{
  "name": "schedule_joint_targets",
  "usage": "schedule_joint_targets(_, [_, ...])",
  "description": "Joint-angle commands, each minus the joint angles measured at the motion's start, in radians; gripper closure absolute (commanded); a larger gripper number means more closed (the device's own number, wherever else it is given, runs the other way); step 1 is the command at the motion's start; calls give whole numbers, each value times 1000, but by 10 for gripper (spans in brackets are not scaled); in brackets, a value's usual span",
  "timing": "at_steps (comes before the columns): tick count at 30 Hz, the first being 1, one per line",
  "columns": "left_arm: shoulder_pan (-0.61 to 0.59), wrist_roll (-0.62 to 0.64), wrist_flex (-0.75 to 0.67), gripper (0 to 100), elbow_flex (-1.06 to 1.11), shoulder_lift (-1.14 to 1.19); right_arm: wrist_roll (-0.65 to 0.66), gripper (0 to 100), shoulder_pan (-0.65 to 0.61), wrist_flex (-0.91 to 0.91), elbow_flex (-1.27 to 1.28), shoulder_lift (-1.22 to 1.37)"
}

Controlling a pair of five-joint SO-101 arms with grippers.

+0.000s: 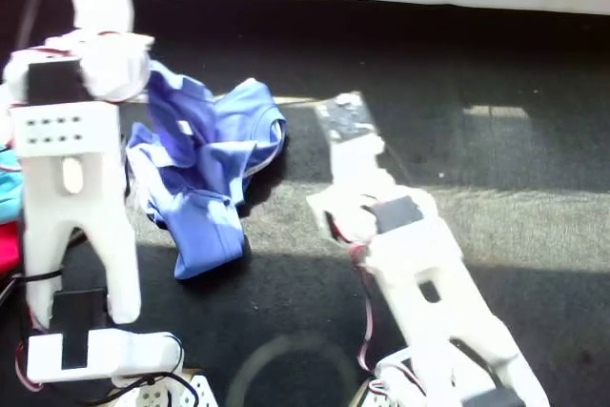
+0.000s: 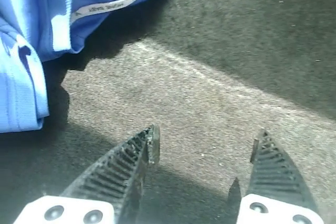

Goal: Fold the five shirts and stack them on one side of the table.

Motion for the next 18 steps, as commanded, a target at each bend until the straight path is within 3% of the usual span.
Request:
schedule_joint_targets(1, [-84, -3, -2, 991, -41, -38, -52, 702, -128, -12, -157, 168])
schedule_joint_targets(10, [-162, -3, -2, 991, -45, -38, -199, 702, -412, -7, -456, 567])
schedule_joint_targets(18, [-189, -3, -2, 991, -44, -42, -210, 702, -479, -13, -578, 697])
